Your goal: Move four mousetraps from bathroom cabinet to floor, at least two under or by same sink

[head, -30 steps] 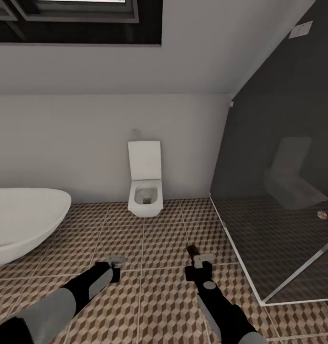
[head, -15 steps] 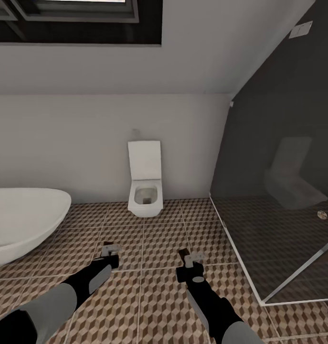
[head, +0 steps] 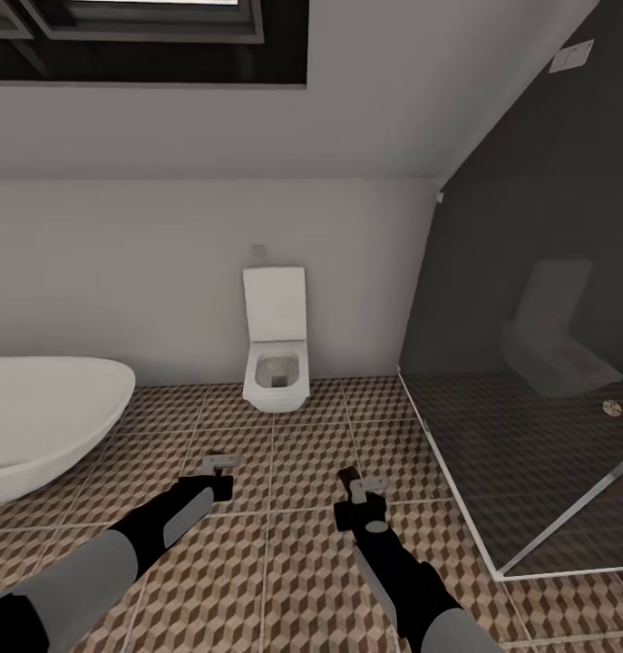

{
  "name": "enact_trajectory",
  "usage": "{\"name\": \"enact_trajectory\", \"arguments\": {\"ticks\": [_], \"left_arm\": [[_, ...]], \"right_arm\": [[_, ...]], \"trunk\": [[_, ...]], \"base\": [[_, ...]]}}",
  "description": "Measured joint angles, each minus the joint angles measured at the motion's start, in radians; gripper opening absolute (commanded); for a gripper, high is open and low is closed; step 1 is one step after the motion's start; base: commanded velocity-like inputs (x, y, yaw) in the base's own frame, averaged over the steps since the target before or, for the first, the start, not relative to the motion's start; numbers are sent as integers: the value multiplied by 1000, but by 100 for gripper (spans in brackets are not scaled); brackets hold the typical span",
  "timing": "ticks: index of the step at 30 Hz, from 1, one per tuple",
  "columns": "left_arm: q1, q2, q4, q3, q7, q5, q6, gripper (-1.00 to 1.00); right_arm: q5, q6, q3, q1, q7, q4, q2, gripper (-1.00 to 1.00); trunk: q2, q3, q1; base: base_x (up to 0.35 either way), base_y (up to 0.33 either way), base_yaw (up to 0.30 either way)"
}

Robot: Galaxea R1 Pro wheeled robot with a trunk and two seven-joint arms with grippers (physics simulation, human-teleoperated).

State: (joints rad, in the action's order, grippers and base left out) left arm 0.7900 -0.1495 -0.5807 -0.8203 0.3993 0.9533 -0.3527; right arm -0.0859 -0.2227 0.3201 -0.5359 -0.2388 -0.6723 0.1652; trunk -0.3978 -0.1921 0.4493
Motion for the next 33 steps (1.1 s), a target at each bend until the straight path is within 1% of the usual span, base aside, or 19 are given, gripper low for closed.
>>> {"name": "enact_trajectory", "arguments": {"ticks": [11, 20, 24, 28, 31, 33], "left_arm": [[0, -1, 2, 0, -1, 2, 0, -100], [0, -1, 10, 0, -1, 2, 0, -100], [0, -1, 13, 0, -1, 3, -1, -100], [0, 0, 13, -1, -1, 3, 0, -100], [0, 3, 12, -2, -1, 3, 1, -100], [0, 3, 12, -2, -1, 3, 1, -100]], "right_arm": [[1, 0, -1, 0, 0, -3, -3, -100], [1, 0, -1, 0, 1, -3, -4, -100], [1, 0, 0, 0, 1, -3, -5, -100], [1, 0, -1, 0, 1, -3, -5, -100], [1, 0, 0, 0, 3, -3, -5, -100], [1, 0, 4, 0, 2, -3, 0, -100]], "trunk": [[0, 0, 0], [0, 0, -1], [0, 0, 0], [0, 0, 0], [0, 0, 0], [0, 0, 0]], "base": [[15, 0, 0], [266, 79, 0], [236, 196, 0], [159, 212, 0], [59, 42, 0], [12, 8, 6]]}}
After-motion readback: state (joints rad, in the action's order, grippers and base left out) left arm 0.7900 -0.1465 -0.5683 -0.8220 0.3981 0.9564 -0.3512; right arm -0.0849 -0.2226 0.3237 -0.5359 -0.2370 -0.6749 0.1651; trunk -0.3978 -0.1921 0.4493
